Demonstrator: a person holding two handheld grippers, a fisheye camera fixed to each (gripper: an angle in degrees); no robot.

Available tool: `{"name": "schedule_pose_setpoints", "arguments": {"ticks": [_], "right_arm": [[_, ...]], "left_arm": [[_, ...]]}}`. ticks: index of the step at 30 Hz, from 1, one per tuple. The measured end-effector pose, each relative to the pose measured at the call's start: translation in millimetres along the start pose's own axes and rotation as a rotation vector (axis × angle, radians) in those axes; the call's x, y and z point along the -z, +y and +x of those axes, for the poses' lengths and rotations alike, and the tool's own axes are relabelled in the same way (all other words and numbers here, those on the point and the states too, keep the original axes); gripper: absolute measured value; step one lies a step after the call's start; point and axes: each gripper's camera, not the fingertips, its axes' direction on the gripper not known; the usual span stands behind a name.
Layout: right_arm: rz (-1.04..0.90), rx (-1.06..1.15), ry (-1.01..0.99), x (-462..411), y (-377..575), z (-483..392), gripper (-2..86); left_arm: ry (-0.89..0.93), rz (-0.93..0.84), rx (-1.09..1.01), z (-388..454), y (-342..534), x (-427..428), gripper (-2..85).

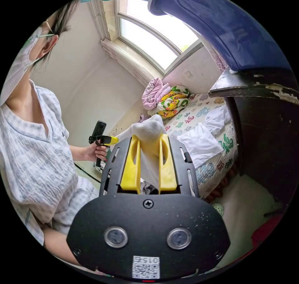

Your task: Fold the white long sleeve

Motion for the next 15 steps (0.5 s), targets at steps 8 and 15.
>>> {"name": "schedule_pose_setpoints", "arguments": {"ticks": [8, 15], "right_arm": [[-0.105, 0.051, 0.027, -34.8, -77.1, 14.0, 9.3], [-0.234, 0.148, 0.05, -81.2, -159.1, 18.2, 9.3]], "left_arm": [[0.031, 0.064, 0.034, 3.9, -35.2, 3.9, 7.0], [0.052, 0.164, 0.011, 3.8, -72.1, 12.8, 6.9]]}}
